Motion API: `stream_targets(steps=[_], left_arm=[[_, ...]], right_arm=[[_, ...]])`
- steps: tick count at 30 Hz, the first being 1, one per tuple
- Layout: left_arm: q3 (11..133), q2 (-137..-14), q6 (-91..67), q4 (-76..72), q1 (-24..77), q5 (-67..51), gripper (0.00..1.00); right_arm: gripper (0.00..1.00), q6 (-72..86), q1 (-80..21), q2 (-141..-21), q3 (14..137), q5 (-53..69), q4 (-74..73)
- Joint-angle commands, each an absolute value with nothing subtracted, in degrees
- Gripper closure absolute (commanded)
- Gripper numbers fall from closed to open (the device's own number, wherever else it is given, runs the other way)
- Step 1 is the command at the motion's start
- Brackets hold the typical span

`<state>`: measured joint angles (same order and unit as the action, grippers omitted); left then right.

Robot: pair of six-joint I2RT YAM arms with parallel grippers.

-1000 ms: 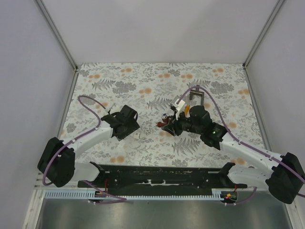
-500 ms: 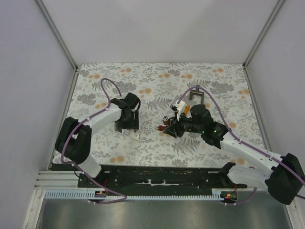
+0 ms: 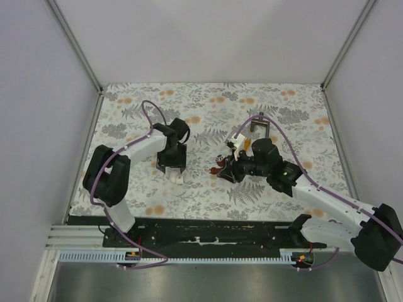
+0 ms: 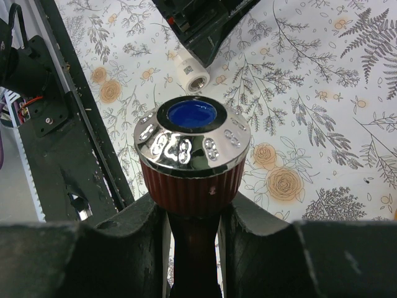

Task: Install the water faucets

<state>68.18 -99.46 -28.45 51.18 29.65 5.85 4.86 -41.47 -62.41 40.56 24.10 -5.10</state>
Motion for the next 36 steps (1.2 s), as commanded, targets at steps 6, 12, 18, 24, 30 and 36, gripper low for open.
stream_targets(steps=[6,12,18,24,30,36], left_arm=[[66.4,-101.3,-34.2,50.9,29.1,5.1,0.33],[62.2,-101.4,-36.5,47.3,29.1,2.1,0.42],[58.5,-99.9,-38.2,45.1,29.1,-1.1,0.67],[57.5,-91.9,-40.7,45.7,29.1,-0.3,0.98],[64.8,-80.6,-44.0,50.3,29.2,10.5,0.98],[75.0,-71.1,-42.6,53.2,29.8,21.9,0.98]], right_arm=[[1.00,3.9,-41.4,-60.4,42.8,24.0,-3.6],[1.00,3.8,-41.4,-59.5,42.5,23.1,-3.6],[1.00,3.8,-41.3,-59.2,42.0,21.9,-3.2],[1.00,3.2,-41.4,-58.4,42.6,20.4,-3.2],[1.00,0.5,-41.4,-58.4,44.4,23.6,-0.4],[1.00,-6.1,-41.4,-59.9,49.4,28.2,3.4]])
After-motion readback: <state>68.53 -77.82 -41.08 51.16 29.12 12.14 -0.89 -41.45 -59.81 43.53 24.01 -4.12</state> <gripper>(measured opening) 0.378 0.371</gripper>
